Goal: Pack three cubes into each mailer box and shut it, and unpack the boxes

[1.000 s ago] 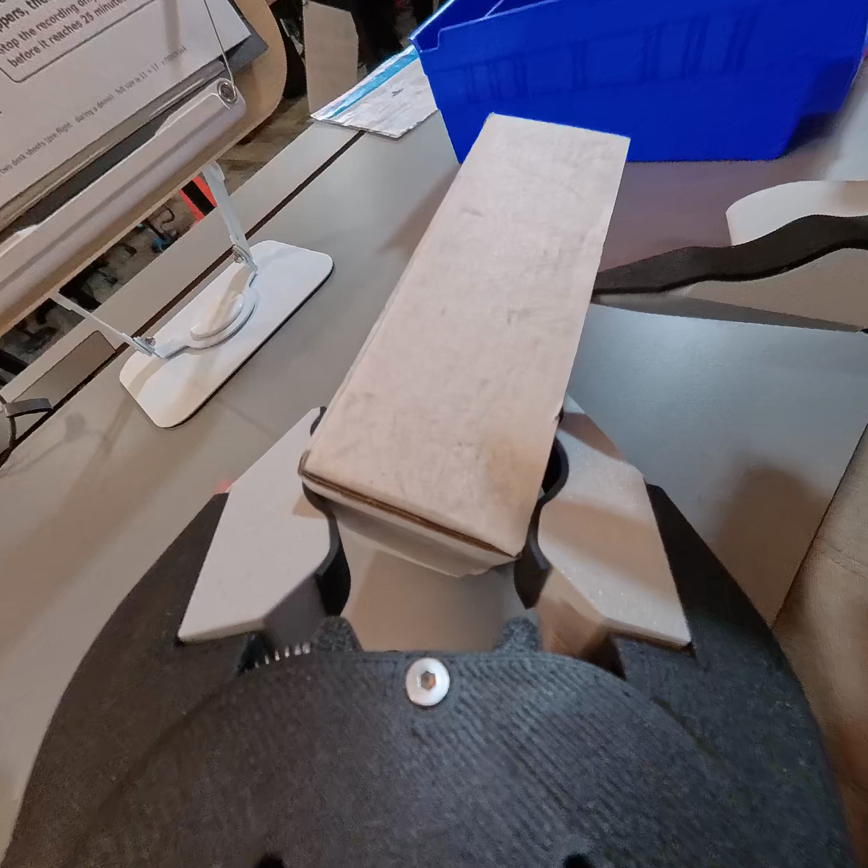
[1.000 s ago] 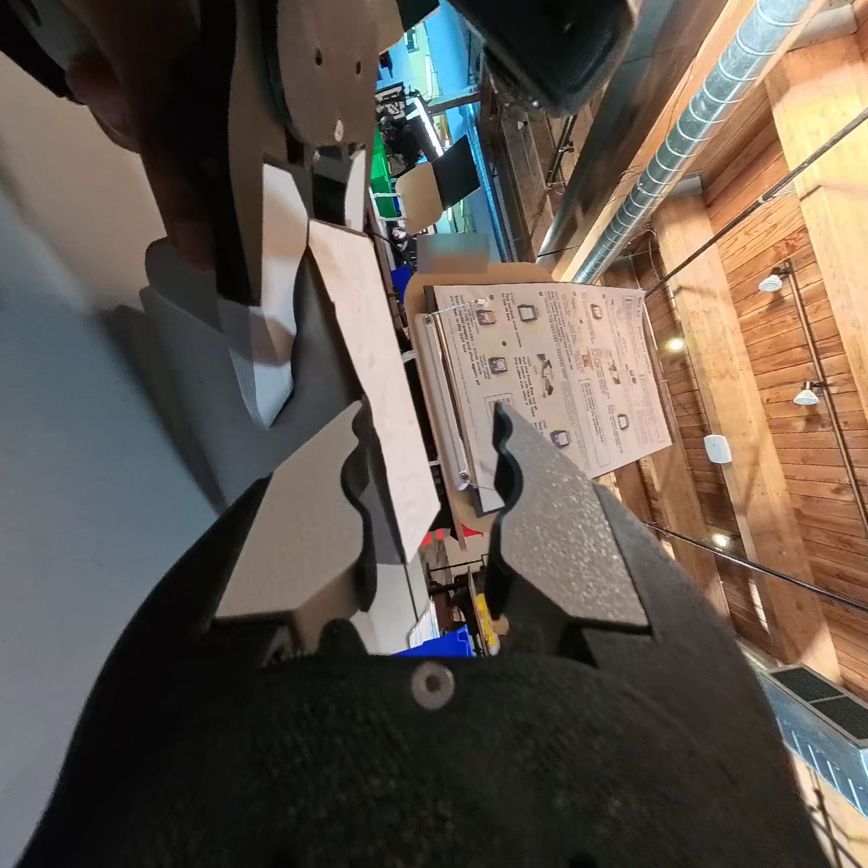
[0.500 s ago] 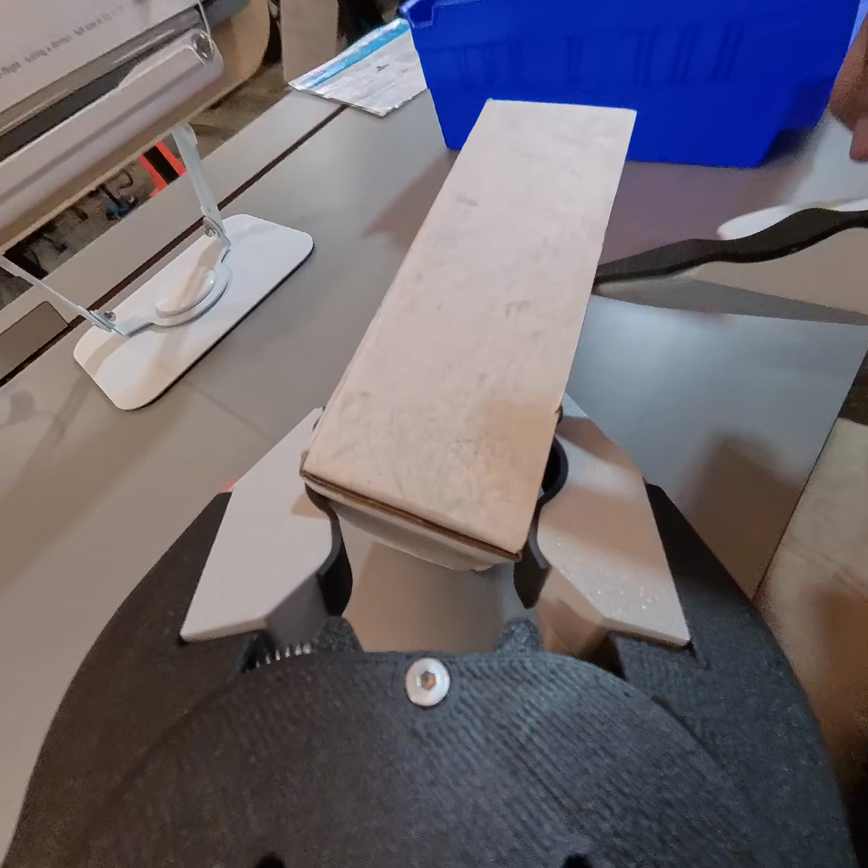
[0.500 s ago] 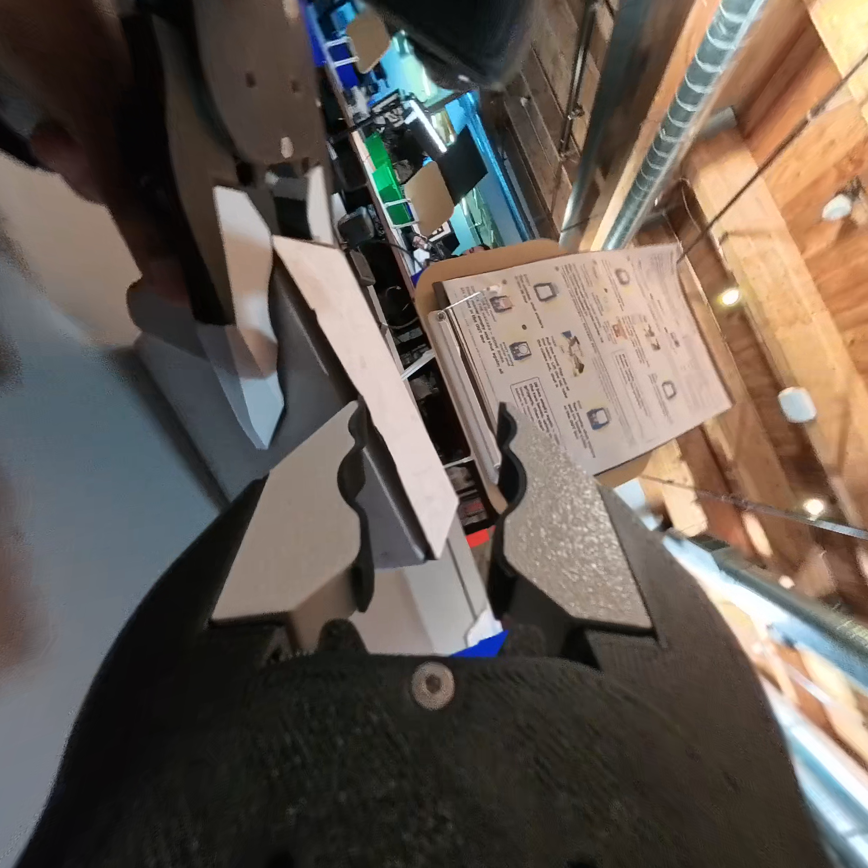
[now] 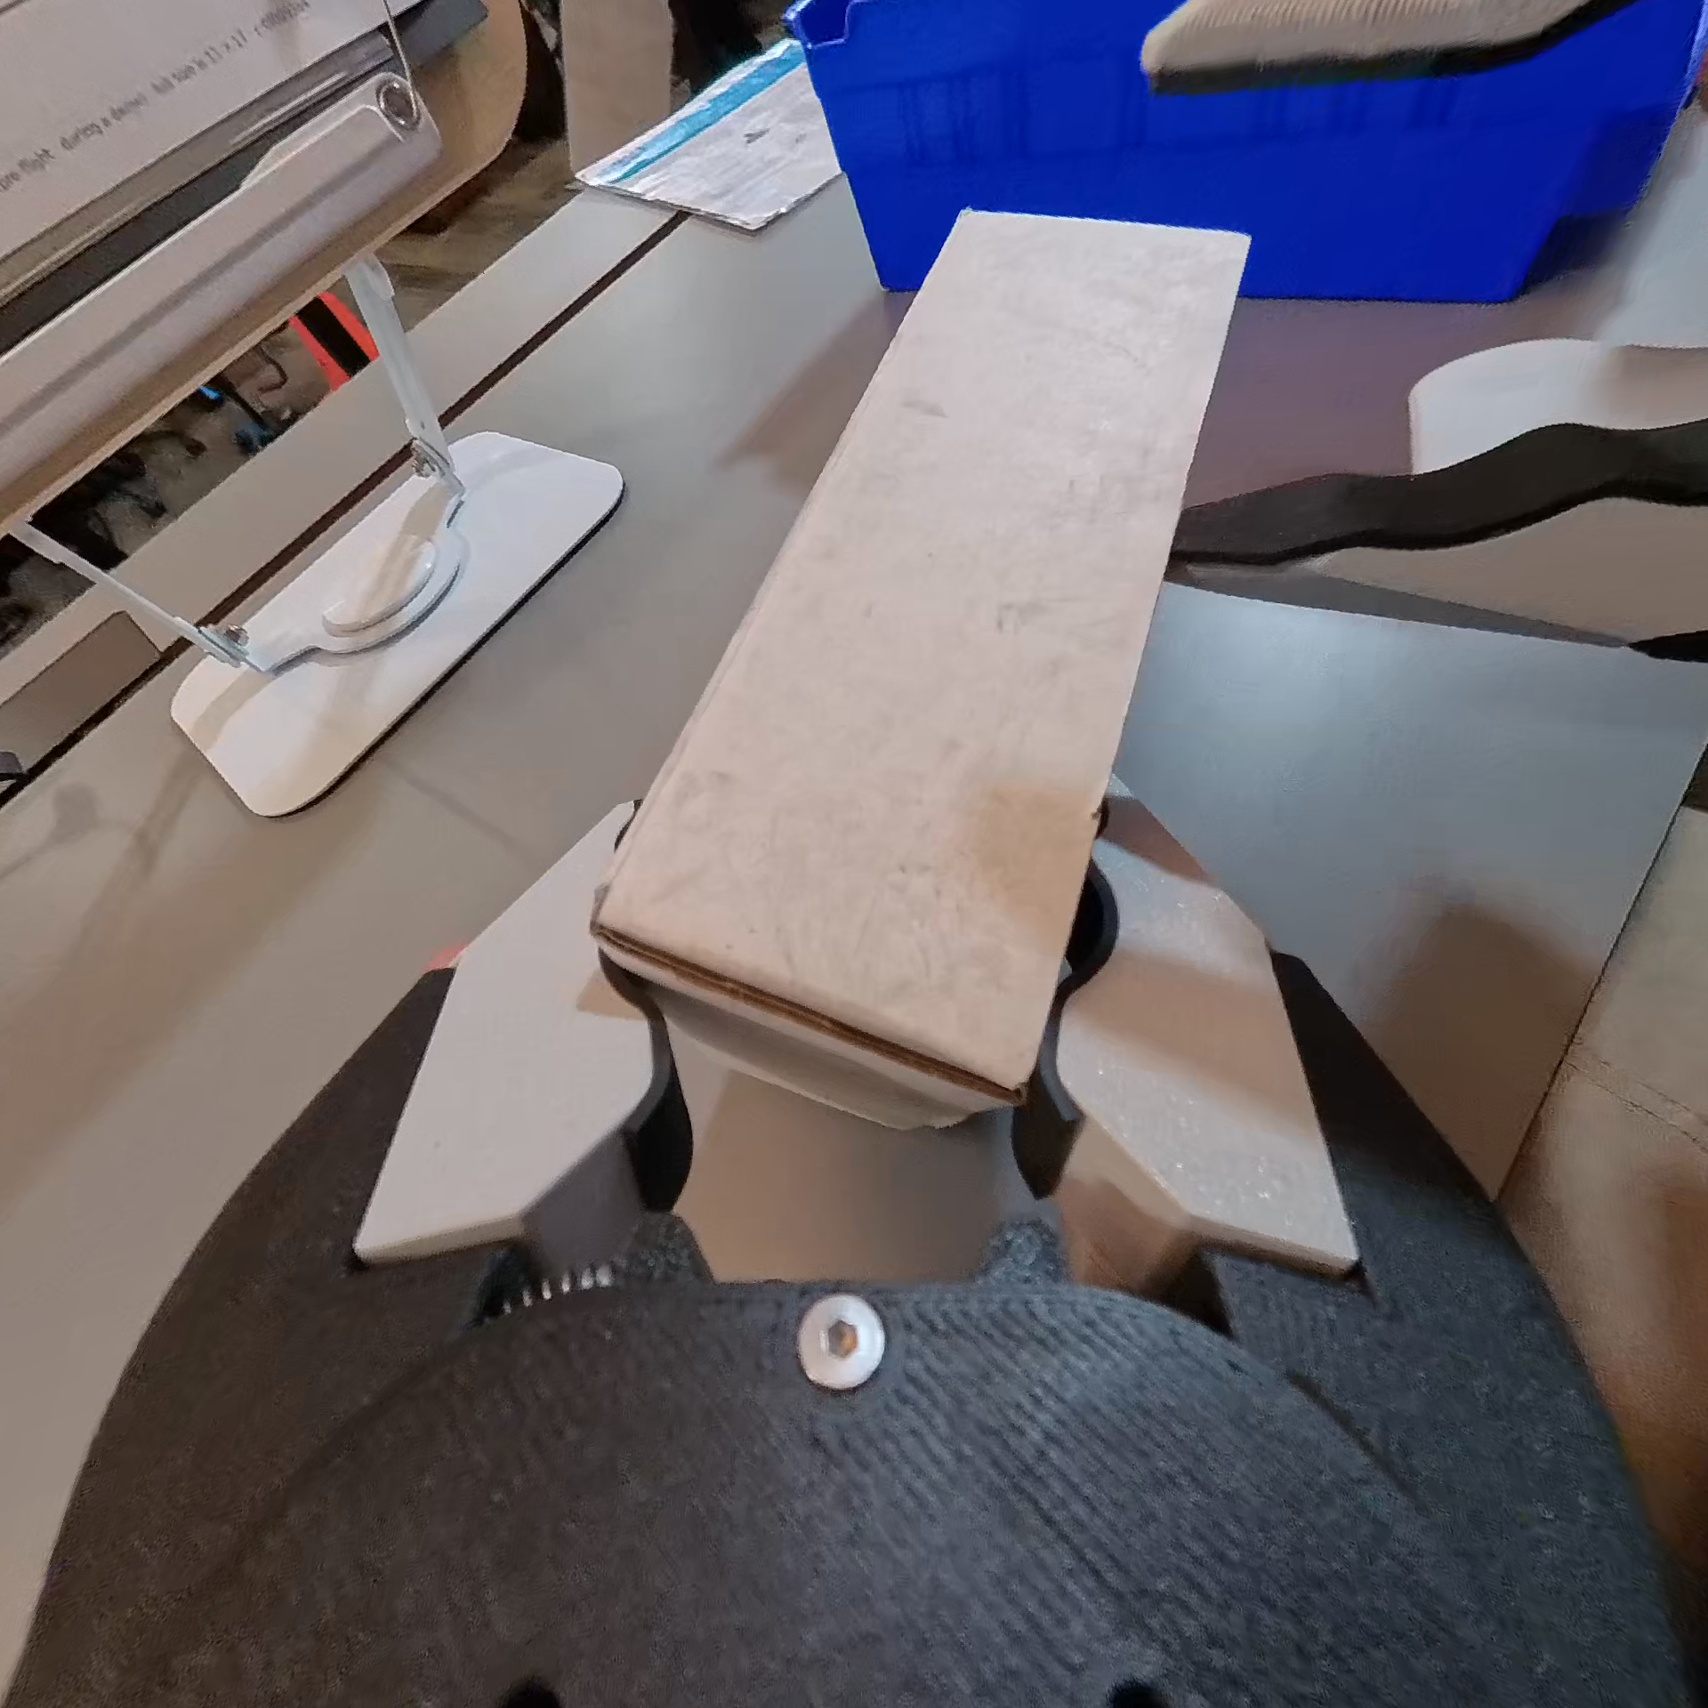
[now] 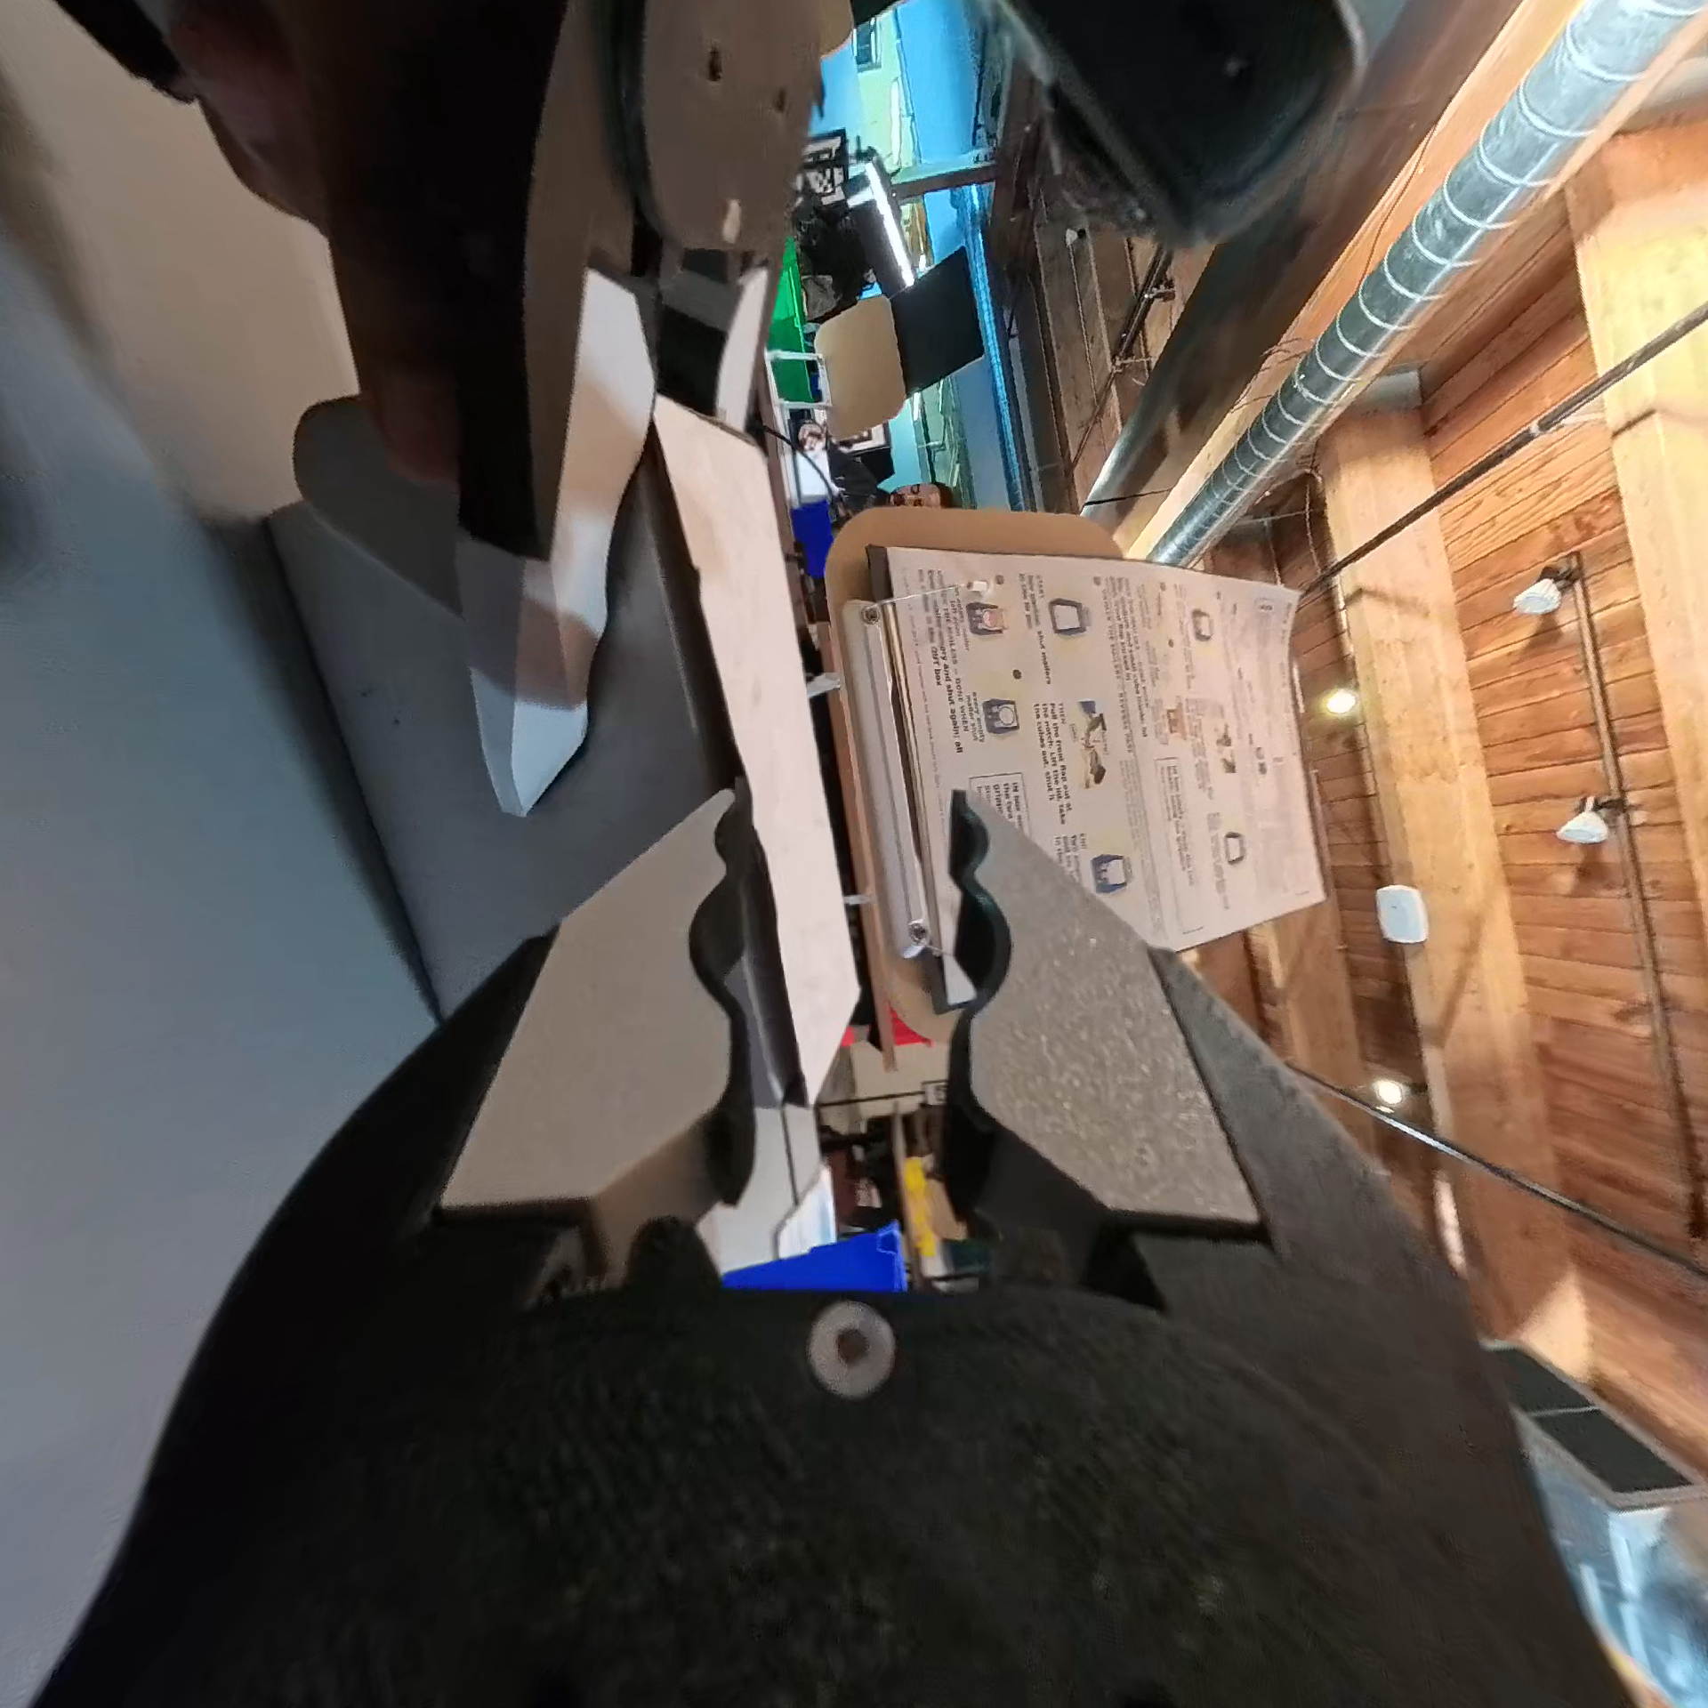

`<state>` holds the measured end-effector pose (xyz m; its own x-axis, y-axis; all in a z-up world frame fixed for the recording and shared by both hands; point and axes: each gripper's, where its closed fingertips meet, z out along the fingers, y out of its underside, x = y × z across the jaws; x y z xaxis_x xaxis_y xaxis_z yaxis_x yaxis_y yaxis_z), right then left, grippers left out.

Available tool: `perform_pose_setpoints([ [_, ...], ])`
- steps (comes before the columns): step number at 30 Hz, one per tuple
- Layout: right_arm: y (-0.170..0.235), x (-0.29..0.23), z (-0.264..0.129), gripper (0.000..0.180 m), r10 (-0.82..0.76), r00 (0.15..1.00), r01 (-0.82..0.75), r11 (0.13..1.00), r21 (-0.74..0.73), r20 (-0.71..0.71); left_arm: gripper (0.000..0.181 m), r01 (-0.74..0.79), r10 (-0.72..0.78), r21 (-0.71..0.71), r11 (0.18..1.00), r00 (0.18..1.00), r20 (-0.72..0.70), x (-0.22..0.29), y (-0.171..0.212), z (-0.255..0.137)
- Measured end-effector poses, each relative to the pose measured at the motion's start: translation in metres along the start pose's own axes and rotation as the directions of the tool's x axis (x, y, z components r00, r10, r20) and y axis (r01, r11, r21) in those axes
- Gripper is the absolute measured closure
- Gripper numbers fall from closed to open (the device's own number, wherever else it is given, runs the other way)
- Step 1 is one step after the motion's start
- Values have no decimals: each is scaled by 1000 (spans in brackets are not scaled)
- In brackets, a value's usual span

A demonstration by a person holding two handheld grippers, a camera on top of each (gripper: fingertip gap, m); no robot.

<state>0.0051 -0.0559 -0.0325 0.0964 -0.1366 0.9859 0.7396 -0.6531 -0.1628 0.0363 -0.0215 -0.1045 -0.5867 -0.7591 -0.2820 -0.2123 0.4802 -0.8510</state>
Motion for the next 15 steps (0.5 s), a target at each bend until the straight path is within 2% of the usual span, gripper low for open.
perform_pose_setpoints([
  [6,-3,-5,0,150,-106,994,106,994,-6,-4,93,-60,61,-10,998,998,20,3,-2,-2],
  [11,-3,-6,1,156,-78,997,78,997,-11,5,93,-60,60,-12,998,998,6,4,-2,-1],
  [14,-5,-1,0,177,11,1000,-11,1000,-6,7,94,-20,20,8,1000,1000,-20,9,-9,-3],
  [15,-7,4,-1,178,63,998,-63,998,5,-3,95,-29,29,2,1000,1000,-10,10,-10,-4],
])
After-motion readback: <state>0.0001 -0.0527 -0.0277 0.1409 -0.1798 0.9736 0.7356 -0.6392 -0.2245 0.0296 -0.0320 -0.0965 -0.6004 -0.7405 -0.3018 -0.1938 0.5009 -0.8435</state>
